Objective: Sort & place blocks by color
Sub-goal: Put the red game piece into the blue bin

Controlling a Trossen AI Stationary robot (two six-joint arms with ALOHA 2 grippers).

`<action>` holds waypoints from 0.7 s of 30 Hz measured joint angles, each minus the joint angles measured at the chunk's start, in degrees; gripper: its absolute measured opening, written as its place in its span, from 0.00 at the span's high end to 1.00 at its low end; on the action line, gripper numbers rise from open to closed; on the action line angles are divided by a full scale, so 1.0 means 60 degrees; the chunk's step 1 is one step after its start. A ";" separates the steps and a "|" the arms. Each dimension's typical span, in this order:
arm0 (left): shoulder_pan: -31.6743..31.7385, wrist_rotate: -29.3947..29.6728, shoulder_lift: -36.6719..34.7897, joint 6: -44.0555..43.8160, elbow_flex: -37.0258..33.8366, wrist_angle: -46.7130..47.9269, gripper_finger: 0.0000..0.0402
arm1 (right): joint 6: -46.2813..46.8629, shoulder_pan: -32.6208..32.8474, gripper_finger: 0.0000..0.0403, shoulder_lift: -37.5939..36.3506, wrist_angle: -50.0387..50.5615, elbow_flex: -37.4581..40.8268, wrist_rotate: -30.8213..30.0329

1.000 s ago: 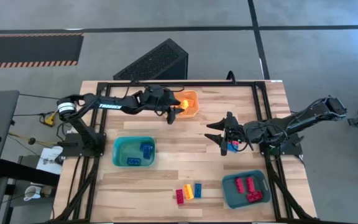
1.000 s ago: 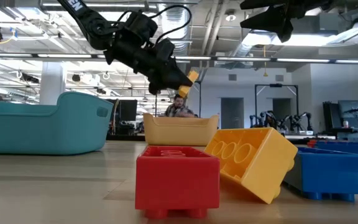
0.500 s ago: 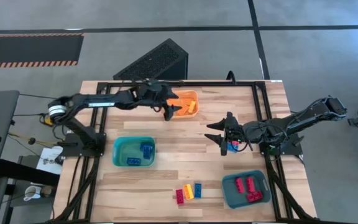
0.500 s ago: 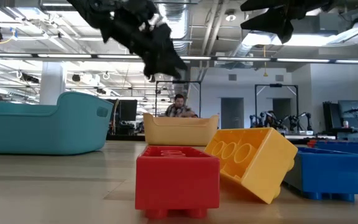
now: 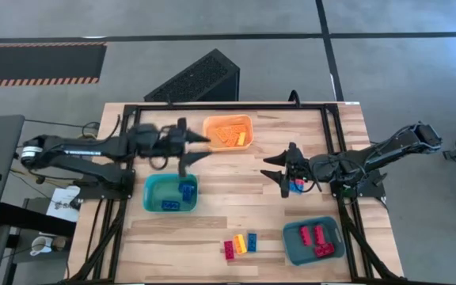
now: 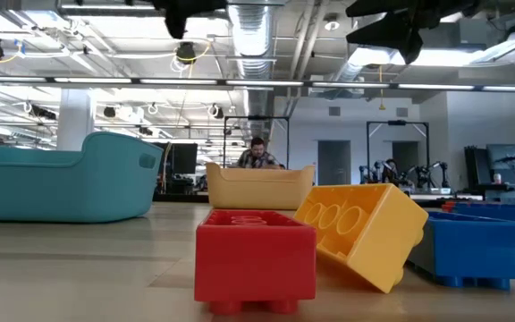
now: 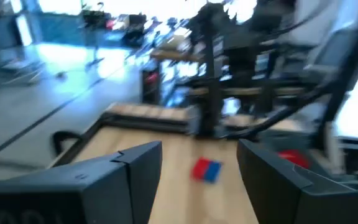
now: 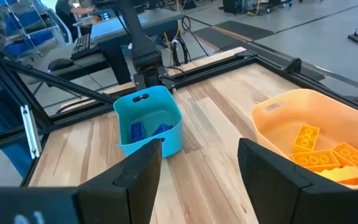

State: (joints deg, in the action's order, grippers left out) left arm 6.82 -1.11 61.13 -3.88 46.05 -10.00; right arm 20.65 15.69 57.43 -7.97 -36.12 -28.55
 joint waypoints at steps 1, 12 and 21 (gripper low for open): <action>-0.0268 0.0096 -0.0237 -0.0033 -0.0309 -0.0259 0.53 | 0.0047 -0.0016 0.42 0.0000 -0.0008 0.0000 -0.0001; -0.2597 0.1561 -0.0950 -0.0447 -0.2535 -0.3190 0.57 | 0.0562 -0.0274 0.42 0.0195 0.0107 0.0000 0.0001; -0.3156 0.1835 -0.0960 -0.0721 -0.2886 -0.3179 0.57 | 0.0617 -0.0535 0.42 0.0908 -0.0120 -0.0018 -0.0002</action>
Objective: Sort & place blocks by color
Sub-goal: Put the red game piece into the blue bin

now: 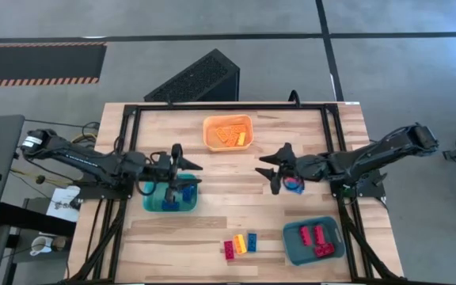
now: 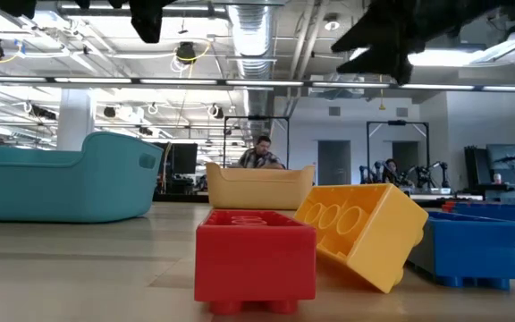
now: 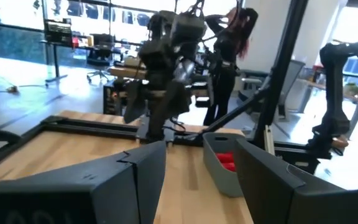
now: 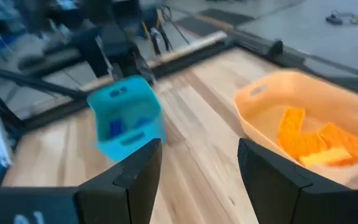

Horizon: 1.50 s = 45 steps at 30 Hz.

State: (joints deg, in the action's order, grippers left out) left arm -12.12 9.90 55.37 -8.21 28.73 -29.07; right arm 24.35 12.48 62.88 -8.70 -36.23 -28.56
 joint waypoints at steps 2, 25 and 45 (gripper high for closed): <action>-0.0063 -0.0001 0.0001 0.0039 0.0000 -0.0001 0.57 | 0.0160 -0.0081 0.42 0.0274 0.0064 0.0022 0.0000; 0.0973 -0.0347 -0.1167 0.1984 -0.2293 -0.1394 0.57 | 0.0679 -0.1426 0.51 0.0389 0.1373 0.0018 0.1013; 0.1439 -0.0537 -0.2356 0.1854 -0.3253 -0.1985 0.57 | 0.4323 -0.1426 0.52 -0.0299 0.7724 0.0015 0.3512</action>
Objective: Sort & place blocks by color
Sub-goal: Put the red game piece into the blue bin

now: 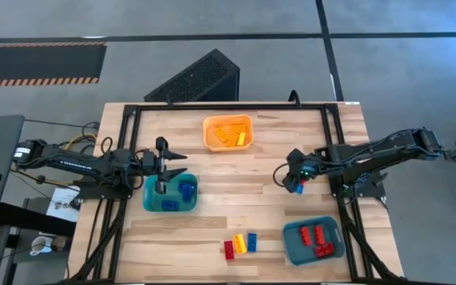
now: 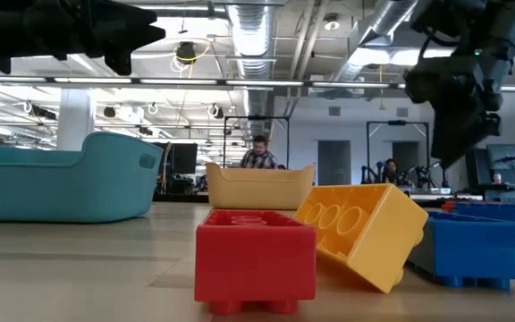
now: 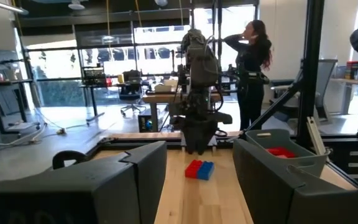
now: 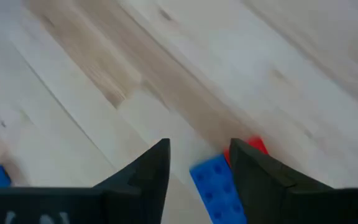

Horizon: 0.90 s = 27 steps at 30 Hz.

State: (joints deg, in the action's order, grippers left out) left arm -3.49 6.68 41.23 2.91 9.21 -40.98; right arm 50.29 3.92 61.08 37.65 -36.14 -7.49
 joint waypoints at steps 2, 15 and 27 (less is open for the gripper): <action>0.0000 0.0000 0.0000 -0.0036 0.0000 -0.0071 0.57 | 0.0279 0.0007 0.49 0.0000 0.0319 0.0000 0.0245; 0.0000 0.0005 0.0000 0.0199 0.0038 -0.1202 0.57 | 0.1054 -0.0189 0.24 0.0018 0.1424 0.0000 0.0261; 0.0000 -0.0080 0.0004 -0.0189 0.0087 -0.0866 0.57 | 0.1493 -0.1223 0.12 0.0022 0.1075 0.0004 0.0956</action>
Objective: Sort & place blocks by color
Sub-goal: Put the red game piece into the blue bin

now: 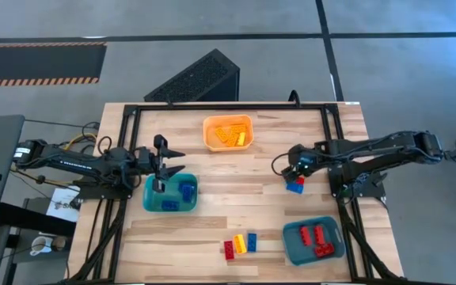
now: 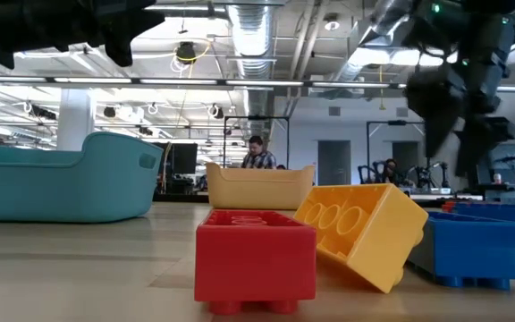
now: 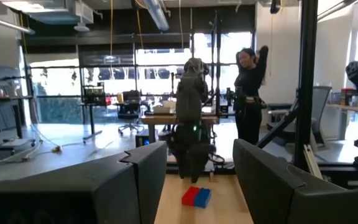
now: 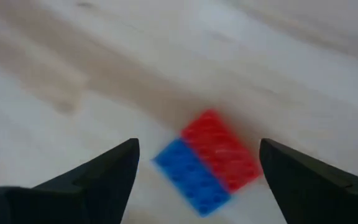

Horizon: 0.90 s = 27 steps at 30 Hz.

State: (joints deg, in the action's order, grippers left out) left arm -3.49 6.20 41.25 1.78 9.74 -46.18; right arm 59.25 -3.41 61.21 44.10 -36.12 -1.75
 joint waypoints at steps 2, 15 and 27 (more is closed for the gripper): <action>0.0000 0.0004 0.0000 -0.0006 0.0000 0.0133 0.57 | 0.0054 0.0141 0.13 0.0000 -0.1008 0.0000 0.0494; 0.0000 0.0014 0.0000 -0.0056 0.0004 0.0287 0.57 | 0.0374 0.2590 0.23 0.1831 -0.4806 -0.1274 -0.0237; 0.0000 0.0017 0.0000 -0.0270 0.0004 0.0384 0.57 | -0.0443 0.3948 0.23 0.5719 -0.2924 -0.5418 -0.0242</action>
State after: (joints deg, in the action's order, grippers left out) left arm -3.49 6.30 41.25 0.16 9.76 -43.87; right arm 56.59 20.28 95.53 26.55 -68.63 -3.20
